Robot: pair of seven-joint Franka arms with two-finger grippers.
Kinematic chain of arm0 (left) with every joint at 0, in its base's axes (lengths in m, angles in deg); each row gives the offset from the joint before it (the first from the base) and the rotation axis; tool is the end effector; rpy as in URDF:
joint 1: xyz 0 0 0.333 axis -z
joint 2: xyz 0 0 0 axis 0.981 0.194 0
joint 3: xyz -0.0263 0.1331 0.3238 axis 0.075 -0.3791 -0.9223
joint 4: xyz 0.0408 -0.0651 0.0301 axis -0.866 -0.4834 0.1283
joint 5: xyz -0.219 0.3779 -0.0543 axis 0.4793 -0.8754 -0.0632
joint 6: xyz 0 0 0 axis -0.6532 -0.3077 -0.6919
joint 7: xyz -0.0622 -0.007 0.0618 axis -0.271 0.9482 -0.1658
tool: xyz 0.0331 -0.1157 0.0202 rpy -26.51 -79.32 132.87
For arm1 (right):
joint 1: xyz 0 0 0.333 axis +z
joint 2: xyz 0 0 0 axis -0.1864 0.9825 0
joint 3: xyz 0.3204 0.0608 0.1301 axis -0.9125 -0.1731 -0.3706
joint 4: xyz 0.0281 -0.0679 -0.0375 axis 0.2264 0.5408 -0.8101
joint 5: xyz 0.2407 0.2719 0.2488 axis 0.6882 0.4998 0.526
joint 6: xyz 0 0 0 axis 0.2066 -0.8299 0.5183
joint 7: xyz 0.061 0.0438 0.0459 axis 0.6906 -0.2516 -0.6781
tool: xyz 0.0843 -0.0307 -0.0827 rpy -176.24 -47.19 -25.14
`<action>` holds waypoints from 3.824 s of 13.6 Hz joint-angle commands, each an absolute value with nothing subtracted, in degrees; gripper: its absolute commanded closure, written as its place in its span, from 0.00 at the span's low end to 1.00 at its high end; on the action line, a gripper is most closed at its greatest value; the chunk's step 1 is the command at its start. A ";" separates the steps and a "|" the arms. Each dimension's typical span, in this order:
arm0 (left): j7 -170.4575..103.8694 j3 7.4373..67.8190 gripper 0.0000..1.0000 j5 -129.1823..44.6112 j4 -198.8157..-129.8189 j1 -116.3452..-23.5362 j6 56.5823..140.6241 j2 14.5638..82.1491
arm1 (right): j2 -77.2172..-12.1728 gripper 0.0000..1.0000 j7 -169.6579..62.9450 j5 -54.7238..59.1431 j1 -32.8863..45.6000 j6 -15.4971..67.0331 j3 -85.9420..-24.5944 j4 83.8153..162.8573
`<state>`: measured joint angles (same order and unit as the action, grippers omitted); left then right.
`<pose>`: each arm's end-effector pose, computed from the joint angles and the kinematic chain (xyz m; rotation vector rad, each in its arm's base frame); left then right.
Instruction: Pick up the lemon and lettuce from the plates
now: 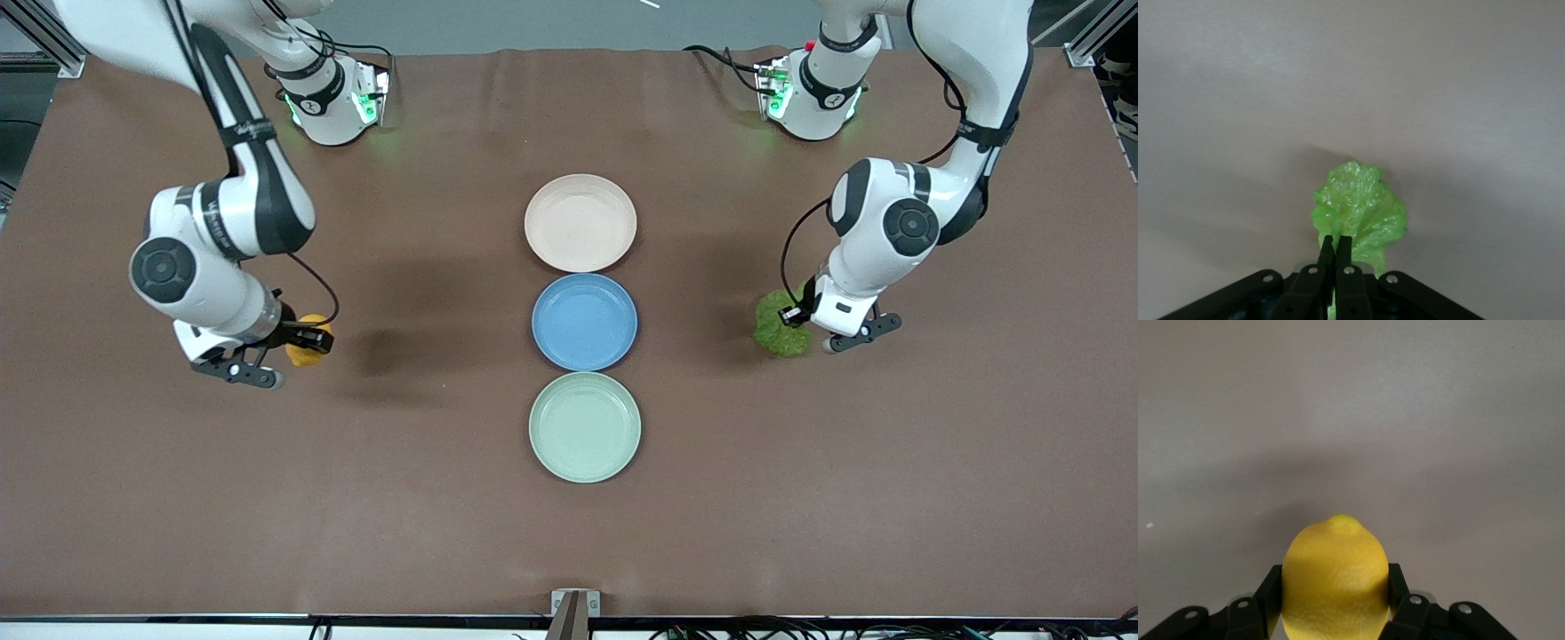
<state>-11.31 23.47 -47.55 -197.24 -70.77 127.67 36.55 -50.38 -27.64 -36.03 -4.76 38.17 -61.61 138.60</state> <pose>0.5473 -0.1181 0.2182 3.0486 0.5242 -0.0361 0.6378 0.0756 0.2865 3.0903 -0.3522 -0.1042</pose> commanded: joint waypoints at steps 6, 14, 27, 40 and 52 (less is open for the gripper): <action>-24.97 23.87 0.80 -49.08 -197.41 -75.65 129.98 39.96 | -40.83 1.00 -39.52 -35.16 -10.65 51.46 -63.09 139.01; -25.68 23.87 0.00 -49.08 -183.20 -75.65 102.87 33.12 | -37.40 0.00 -42.61 -35.08 -10.83 56.93 -63.35 137.08; -36.93 23.35 0.00 -48.99 -159.53 -80.22 73.64 21.16 | -49.52 0.00 -46.65 -38.32 -9.51 5.97 -63.18 112.40; -37.02 18.95 0.00 -48.64 -157.77 -76.44 71.26 18.51 | -50.22 0.00 -49.09 -35.36 -11.26 -5.47 -63.35 100.51; -38.78 18.86 0.00 -49.17 -156.27 -76.97 71.09 18.78 | -73.16 0.00 -49.48 -34.99 -11.97 3.66 -63.18 126.44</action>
